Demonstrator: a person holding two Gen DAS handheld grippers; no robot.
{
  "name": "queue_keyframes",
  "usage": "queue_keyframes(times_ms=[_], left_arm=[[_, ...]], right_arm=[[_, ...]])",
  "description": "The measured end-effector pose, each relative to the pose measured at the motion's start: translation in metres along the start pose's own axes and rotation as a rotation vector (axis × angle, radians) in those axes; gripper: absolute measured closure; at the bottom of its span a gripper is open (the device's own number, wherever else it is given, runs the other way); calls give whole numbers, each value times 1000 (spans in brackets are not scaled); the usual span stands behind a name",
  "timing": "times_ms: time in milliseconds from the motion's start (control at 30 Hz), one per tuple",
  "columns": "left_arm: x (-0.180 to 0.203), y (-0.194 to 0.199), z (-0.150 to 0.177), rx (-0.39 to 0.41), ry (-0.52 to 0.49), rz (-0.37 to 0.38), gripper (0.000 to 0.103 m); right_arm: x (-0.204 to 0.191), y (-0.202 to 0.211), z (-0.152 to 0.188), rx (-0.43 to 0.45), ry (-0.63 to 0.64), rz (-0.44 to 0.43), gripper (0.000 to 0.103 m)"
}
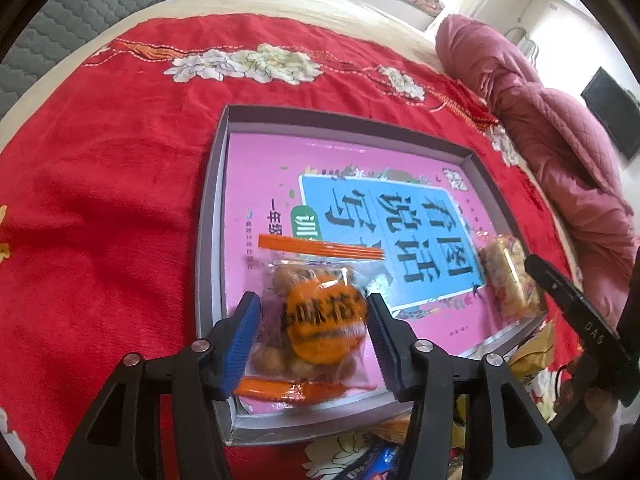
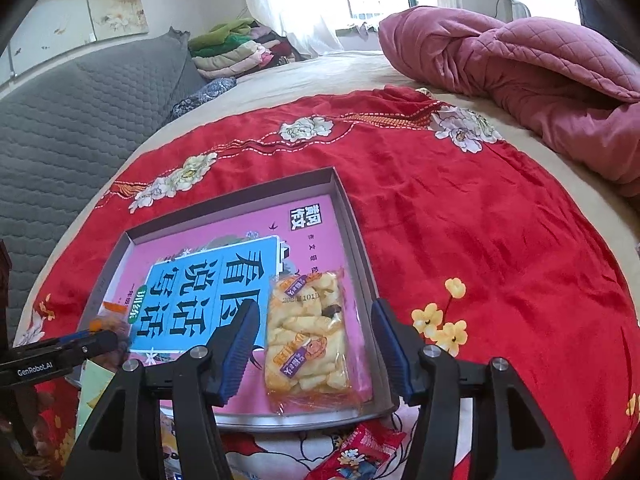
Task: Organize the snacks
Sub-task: 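Lower the peanut bag into the tray and open the left tool, then withdraw both open tools from the tray back toward the snack pile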
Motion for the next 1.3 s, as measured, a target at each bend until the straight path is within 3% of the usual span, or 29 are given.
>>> queue_keyframes(times_ms=[1300], left_arm=[[-7, 74, -8, 138, 20, -10, 44]], right_arm=[[-11, 59, -12, 105, 22, -42, 32]])
Point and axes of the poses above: each gripper's, at about its wrist camera, not at the fingertips, and y roughly against the way its jaws point, x to its right, z to its underside, the point moved 1 cm from there along -y, roughly the way its jaws point
